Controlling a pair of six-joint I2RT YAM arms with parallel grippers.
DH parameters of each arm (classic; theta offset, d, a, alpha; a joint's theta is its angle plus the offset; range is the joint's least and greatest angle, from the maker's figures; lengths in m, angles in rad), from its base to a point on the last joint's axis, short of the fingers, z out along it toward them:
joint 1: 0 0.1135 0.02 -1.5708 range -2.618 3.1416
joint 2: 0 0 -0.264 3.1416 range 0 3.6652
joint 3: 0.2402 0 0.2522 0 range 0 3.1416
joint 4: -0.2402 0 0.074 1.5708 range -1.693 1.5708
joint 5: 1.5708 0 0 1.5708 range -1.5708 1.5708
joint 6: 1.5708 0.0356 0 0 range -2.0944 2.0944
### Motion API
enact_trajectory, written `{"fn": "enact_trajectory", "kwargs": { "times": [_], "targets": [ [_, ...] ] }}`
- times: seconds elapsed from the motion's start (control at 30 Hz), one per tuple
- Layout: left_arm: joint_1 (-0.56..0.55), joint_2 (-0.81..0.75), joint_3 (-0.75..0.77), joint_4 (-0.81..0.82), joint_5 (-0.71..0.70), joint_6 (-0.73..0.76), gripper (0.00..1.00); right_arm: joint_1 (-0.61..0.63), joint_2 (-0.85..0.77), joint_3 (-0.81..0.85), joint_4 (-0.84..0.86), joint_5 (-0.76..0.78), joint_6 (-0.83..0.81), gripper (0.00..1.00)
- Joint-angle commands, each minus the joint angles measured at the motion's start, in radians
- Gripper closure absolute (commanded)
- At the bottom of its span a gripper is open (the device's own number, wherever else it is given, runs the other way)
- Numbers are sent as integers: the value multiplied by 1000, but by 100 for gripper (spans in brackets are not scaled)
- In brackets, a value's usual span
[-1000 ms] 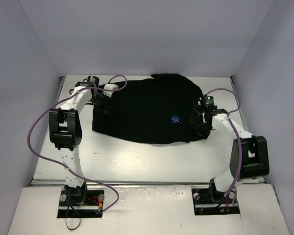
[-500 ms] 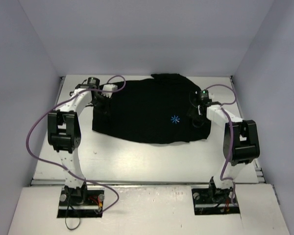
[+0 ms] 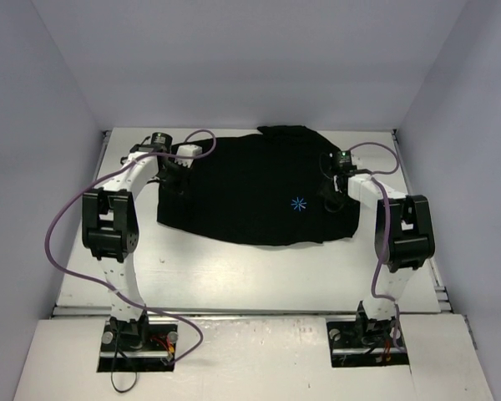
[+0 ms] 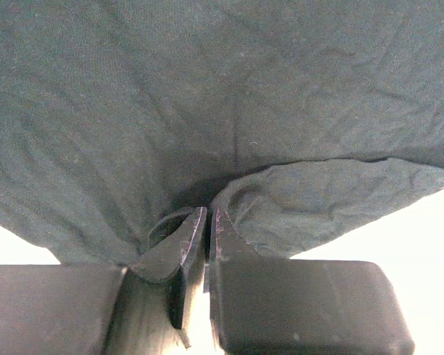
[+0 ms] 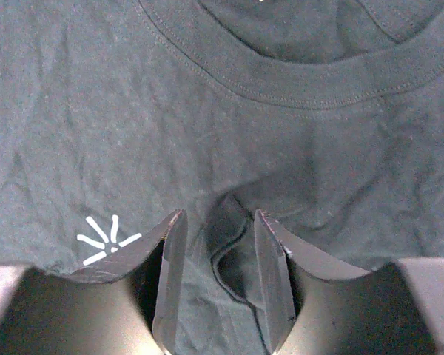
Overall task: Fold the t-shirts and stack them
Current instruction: Grap the side of the flattened tshirt closest away from the robot with both arms
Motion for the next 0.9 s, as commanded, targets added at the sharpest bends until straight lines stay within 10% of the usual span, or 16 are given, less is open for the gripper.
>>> {"fn": "enact_trajectory", "kwargs": {
  "times": [0.0,0.53,0.87],
  "targets": [
    [-6,-87,8,18,6,-7,100,-4,5,48,23,32,19,63],
    [-7,-105,12,17,6,-12,100,-7,40,45,23,69,1,99],
    [-5,-225,-4,15,-50,-52,100,-19,-165,-8,4,131,-35,100]
  ]
}}
